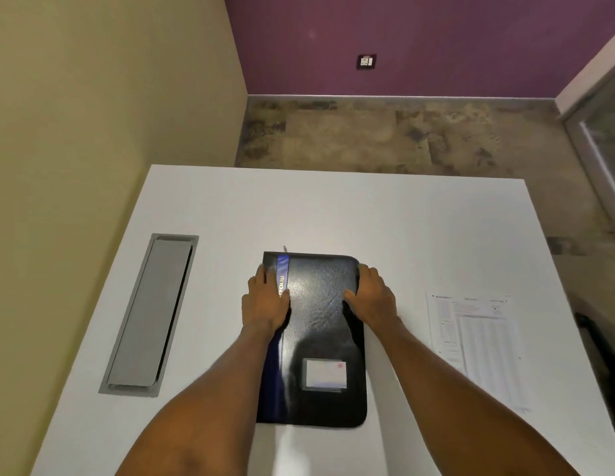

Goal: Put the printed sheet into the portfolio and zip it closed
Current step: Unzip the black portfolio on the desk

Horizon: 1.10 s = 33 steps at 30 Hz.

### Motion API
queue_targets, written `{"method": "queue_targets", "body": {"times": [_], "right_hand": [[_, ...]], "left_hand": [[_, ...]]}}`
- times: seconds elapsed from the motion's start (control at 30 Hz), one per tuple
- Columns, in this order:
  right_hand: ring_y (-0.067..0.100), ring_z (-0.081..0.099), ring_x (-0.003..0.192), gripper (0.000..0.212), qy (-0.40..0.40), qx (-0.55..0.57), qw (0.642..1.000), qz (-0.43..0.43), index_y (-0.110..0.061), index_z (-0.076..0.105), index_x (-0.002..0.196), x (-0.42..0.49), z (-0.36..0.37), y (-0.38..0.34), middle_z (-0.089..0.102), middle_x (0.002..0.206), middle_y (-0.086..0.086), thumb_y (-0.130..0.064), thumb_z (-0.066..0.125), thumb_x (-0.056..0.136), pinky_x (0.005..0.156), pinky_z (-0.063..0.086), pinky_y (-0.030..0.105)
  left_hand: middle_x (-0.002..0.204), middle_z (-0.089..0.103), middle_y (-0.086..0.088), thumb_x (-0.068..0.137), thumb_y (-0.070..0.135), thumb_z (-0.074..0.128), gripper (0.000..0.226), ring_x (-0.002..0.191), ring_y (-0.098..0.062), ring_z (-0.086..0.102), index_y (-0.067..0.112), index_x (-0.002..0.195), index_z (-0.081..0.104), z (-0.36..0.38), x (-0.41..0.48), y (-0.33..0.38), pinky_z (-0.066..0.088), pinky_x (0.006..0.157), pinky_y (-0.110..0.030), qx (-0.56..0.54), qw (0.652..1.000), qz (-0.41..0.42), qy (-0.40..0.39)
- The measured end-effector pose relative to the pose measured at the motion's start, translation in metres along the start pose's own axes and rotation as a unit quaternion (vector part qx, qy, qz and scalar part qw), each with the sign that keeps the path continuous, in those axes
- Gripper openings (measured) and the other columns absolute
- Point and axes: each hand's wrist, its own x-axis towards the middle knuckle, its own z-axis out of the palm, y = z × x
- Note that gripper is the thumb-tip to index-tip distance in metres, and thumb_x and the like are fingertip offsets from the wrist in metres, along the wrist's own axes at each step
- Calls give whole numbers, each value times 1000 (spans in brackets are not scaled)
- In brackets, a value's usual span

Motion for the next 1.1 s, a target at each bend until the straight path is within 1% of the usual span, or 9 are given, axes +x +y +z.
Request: {"method": "queue_targets", "body": {"times": [0.1,0.23,0.33,0.47,0.67,0.73,0.83,1.0,1.1], "right_hand": [[32,53,125,62,-9,0,1000,10,-10,39,145,30,-2,-1,50,136,12,-36,64,95,97,50,45],[32,52,124,59,-25,-15,1000,12,-14,42,141,66,-4,0,51,133,12,-39,66,93,95,51,45],[31,49,127,58,-51,-27,998,5,-17,43,143,87,0,-1,48,135,11,-39,65,94,98,50,45],[30,48,128,46,-68,-35,997,1,-16,53,135,104,9,-2,49,133,11,-35,62,94,97,50,42],[31,56,113,37,-38,-106,993,-22,-13,63,123,112,17,-9,58,122,12,-37,55,96,92,48,40],[31,57,108,32,-19,-132,990,-51,-13,66,117,118,19,-18,60,117,12,-35,52,99,91,48,41],[30,61,103,24,-21,-102,987,-123,-14,69,112,132,21,-43,62,111,11,-27,52,102,89,50,43],[31,61,107,26,-84,-85,962,-245,-22,69,123,156,28,-94,62,117,10,-25,51,104,90,48,42],[30,60,106,31,-113,-104,950,-273,-24,67,129,167,35,-109,61,120,8,-22,56,100,92,49,42]], "left_hand": [[175,10,-7,105,38,51,68,154,-30,26,15,164,24,-8,32,7,47,110,-49,-8,1000,-7,-12],[174,10,-7,105,36,51,62,155,-30,22,16,160,30,-17,68,17,49,109,-51,7,999,-15,-29],[166,24,-10,104,34,50,49,147,-32,32,17,149,45,-19,87,20,51,104,-52,28,998,-31,-49],[141,46,-11,101,30,52,38,135,-30,42,16,136,59,-14,101,18,51,101,-48,13,997,-49,-64],[131,49,-12,100,25,52,33,131,-31,42,16,130,64,-12,110,15,51,90,-44,-14,998,-49,-45],[130,50,-13,100,24,52,32,130,-32,43,15,128,64,-14,113,17,54,90,-45,-15,997,-53,-45],[131,52,-13,99,21,55,32,129,-32,45,16,129,66,-17,118,19,54,94,-47,-18,997,-59,-44],[129,59,-11,100,25,63,27,126,-32,52,19,126,69,-18,122,20,53,96,-46,-9,997,-65,-36],[129,62,-9,100,23,63,30,123,-32,58,19,129,68,-16,123,19,54,98,-47,-17,997,-70,-20]]}}
